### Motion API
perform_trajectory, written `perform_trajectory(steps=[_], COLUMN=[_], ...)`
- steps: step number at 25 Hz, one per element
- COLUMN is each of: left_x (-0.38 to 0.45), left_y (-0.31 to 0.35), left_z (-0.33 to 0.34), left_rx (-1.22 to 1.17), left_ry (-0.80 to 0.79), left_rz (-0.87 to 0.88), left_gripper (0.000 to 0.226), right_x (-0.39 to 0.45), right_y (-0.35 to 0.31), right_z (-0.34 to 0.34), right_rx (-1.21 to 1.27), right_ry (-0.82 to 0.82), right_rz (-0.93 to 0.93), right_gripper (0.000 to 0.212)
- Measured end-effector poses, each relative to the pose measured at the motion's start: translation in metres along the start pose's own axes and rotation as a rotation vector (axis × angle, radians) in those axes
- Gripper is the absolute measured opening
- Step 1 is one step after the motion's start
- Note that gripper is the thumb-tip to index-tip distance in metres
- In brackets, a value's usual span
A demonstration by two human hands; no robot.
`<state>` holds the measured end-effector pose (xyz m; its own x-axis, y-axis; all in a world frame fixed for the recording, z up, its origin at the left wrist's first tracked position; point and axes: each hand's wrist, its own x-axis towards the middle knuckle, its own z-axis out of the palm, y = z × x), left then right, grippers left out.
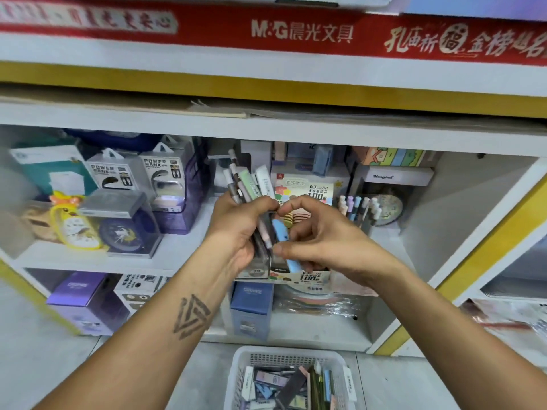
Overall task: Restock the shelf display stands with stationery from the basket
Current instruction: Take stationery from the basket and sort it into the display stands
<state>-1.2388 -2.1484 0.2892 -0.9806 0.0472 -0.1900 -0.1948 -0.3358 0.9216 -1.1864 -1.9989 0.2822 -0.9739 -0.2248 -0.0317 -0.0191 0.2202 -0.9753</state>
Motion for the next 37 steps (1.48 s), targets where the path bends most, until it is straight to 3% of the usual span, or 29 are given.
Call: perform_trajectory(steps=[6, 10, 14, 20, 24, 27, 29, 33, 37], left_x=[0.01, 0.008, 0.006, 0.011, 0.012, 0.011, 0.011, 0.014, 0.014], left_y=[0.027, 0.034, 0.041, 0.049, 0.048, 0.048, 0.048, 0.047, 0.046], left_z=[-0.045, -0.066, -0.084, -0.113, -0.12, -0.122, -0.124, -0.13, -0.135], left_rx=[0.002, -0.007, -0.021, -0.02, 0.03, 0.059, 0.07, 0.066, 0.1], left_ry=[0.052, 0.047, 0.067, 0.068, 0.034, 0.014, 0.01, -0.013, -0.043], left_rz=[-0.019, -0.053, -0.069, -0.086, -0.11, -0.137, -0.146, -0.167, -0.179], left_gripper=[0.01, 0.016, 0.019, 0.047, 0.054, 0.048, 0.055, 0.07, 0.052], right_x=[0.013, 0.022, 0.038, 0.063, 0.073, 0.084, 0.093, 0.102, 0.102], right_y=[-0.002, -0.002, -0.002, 0.004, 0.005, 0.01, 0.016, 0.027, 0.031], right_z=[0.007, 0.014, 0.021, 0.026, 0.033, 0.04, 0.042, 0.05, 0.058], right_rx=[0.023, -0.003, -0.042, -0.115, -0.313, -0.307, -0.365, -0.762, -0.9], right_ry=[0.096, 0.125, 0.227, 0.279, 0.331, 0.388, 0.394, 0.273, 0.219], right_rz=[-0.004, -0.055, -0.093, -0.053, -0.137, -0.188, -0.189, -0.227, -0.314], right_gripper=[0.026, 0.034, 0.021, 0.016, 0.007, 0.005, 0.003, 0.024, 0.014])
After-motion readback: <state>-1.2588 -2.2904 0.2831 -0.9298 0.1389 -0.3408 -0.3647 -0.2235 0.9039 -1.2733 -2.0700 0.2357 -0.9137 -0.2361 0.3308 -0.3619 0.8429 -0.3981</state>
